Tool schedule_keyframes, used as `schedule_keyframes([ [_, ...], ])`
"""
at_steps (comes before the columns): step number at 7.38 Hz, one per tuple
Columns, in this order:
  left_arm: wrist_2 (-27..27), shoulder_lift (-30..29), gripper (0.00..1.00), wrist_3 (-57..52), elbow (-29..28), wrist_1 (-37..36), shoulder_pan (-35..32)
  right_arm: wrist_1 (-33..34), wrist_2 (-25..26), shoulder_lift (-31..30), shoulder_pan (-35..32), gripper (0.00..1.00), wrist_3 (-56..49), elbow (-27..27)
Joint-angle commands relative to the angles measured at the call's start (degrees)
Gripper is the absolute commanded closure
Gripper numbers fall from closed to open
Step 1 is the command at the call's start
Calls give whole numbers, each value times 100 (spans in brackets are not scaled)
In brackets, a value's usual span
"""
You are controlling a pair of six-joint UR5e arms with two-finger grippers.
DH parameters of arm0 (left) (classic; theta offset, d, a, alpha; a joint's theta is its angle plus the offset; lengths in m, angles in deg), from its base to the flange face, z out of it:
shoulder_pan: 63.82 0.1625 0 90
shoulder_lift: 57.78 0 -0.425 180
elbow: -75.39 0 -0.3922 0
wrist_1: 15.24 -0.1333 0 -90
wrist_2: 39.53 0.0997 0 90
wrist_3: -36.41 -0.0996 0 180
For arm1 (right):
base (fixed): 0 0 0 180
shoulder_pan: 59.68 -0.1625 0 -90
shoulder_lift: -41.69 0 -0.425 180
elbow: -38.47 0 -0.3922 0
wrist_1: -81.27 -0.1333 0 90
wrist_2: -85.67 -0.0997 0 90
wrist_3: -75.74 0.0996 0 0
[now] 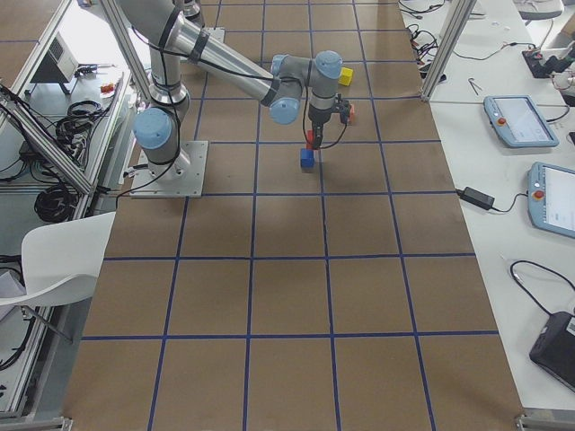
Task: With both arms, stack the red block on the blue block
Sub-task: 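Lower the red cube onto the blue cube with the right gripper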
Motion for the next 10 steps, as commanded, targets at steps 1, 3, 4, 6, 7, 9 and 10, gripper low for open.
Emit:
schedule_keyframes([
  [1, -5, -14, 0, 0, -8, -1, 6, 58, 119, -6, 36, 100, -165, -68],
  [3, -6, -32, 0, 0, -8, -1, -3, 110, 234, -15, 98, 100, -114, -173],
  [4, -6, -23, 0, 0, -8, -1, -3, 328, 208, -15, 124, 100, -78, -261],
  [6, -6, -23, 0, -18, -8, -1, -3, 471, 138, -23, 142, 100, -26, -314],
  [7, -6, -32, 0, -26, -16, -1, -3, 471, 138, -23, 142, 100, 1, -305],
  [9, -6, -41, 0, -26, -16, -1, -3, 453, 77, -23, 142, 100, 1, -314],
  [10, -6, -49, 0, -26, -42, -1, -3, 418, 42, -23, 142, 100, 1, -323],
])
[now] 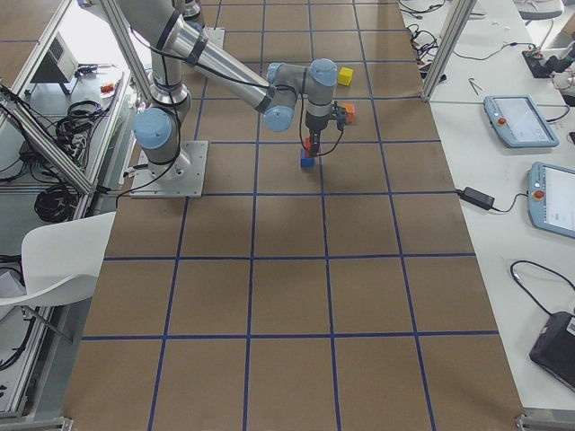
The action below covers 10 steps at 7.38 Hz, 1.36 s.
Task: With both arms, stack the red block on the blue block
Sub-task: 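Lower the red cube onto the blue cube with the right gripper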
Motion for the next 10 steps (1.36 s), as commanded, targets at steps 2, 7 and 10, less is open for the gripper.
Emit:
schedule_keyframes([
  [2, 0, -36, 0, -1, -56, 9, 9, 4, -58, 0, 1, 100, -67, -87],
  [7, 0, -36, 0, -1, -30, 0, 0, 13, -49, -18, 9, 76, -94, -87],
  [10, 0, -36, 0, -1, -21, 0, 0, 13, -40, 0, 9, 32, -94, -96],
])
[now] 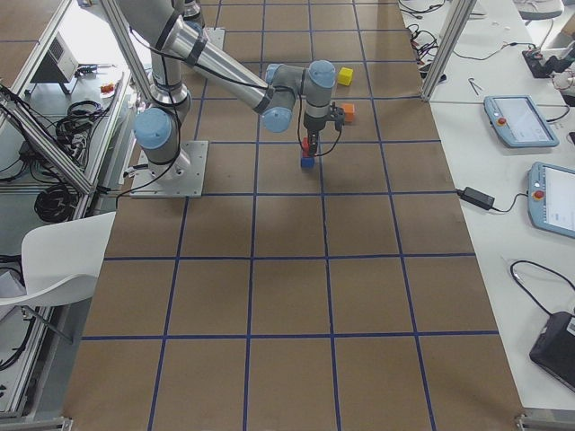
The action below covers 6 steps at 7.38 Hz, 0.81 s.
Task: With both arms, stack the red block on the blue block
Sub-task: 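Lower the red cube onto the blue cube with the right gripper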
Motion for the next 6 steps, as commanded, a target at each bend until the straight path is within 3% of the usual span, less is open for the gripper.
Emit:
schedule_keyframes([
  [1, 0, 0, 0, 0, 3, 0, 0, 0, 59, -4, 2, 25, -1, -2],
  [4, 0, -26, 0, 0, -32, 0, 0, -18, 95, -47, -7, 15, -1, 94],
  [6, 0, -26, 0, 0, -41, 0, 0, -672, 226, -293, -42, 9, 95, 855],
])
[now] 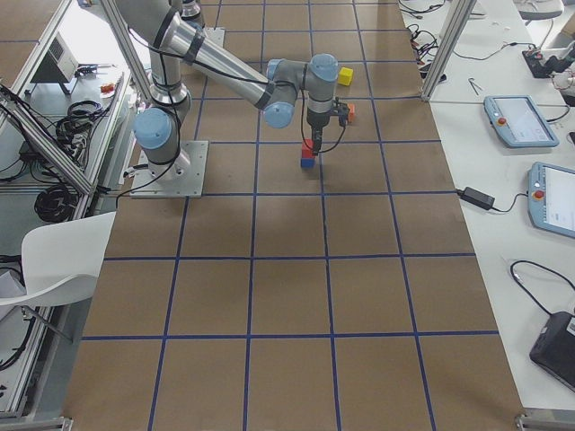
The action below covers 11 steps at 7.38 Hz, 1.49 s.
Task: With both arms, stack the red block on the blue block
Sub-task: 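Open the right gripper and raise it away from the stack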
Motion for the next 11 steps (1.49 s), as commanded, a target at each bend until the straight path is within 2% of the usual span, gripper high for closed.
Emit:
schedule_keyframes([
  [1, 0, 25, 0, 0, 24, -9, -17, -970, 19, -191, -83, 6, 94, 933],
  [3, 0, 96, 0, 0, 51, -9, -44, -2217, -121, -271, -477, 3, 547, 2083],
  [4, -17, 139, 0, 0, 60, -9, -87, -2693, -453, -279, -923, 3, 1151, 2515],
  [5, -9, 235, 0, 9, 8, -35, -166, -2906, -361, -332, -1519, 1, 1705, 2772],
  [8, -9, 386, 0, 9, 104, -79, -185, -3303, -377, -412, -1377, 0, 1518, 2748],
  [9, 0, 403, 0, 9, 69, -79, -185, -3304, -534, -446, -1254, 0, 1552, 2818],
  [11, 0, 508, 0, 61, 60, -62, -193, -3287, -500, -447, -1182, 0, 1570, 2810],
])
